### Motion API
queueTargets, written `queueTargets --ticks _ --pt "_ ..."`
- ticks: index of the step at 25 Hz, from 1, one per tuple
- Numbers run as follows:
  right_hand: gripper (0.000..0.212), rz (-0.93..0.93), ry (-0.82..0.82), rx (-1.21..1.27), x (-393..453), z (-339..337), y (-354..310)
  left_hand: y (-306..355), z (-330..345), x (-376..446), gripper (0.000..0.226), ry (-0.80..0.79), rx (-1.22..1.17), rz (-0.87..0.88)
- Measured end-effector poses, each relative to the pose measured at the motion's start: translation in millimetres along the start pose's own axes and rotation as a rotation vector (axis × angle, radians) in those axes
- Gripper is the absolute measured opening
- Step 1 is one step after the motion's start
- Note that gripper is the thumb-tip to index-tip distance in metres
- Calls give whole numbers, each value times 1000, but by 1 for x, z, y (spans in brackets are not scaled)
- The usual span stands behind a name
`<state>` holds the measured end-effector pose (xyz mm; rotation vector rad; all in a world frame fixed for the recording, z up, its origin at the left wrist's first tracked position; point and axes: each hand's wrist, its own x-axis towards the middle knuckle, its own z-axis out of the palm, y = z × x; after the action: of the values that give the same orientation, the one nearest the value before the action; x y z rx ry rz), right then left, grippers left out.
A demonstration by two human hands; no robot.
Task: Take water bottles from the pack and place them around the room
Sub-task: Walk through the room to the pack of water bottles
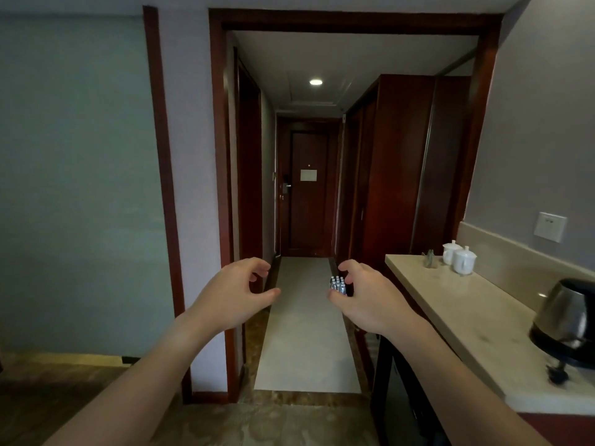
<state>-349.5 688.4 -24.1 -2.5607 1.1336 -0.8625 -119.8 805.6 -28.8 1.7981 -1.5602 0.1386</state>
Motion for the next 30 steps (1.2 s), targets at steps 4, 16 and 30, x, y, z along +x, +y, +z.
queueTargets --ticks 4,16,30 --pt "64 4 7 18 100 52 34 -65 45 84 50 -14 -39 8" --pt "66 26 56 37 439 147 106 -218 130 411 71 -50 -94 74" --pt "67 -21 94 98 813 266 321 -336 346 771 64 -19 -46 60"
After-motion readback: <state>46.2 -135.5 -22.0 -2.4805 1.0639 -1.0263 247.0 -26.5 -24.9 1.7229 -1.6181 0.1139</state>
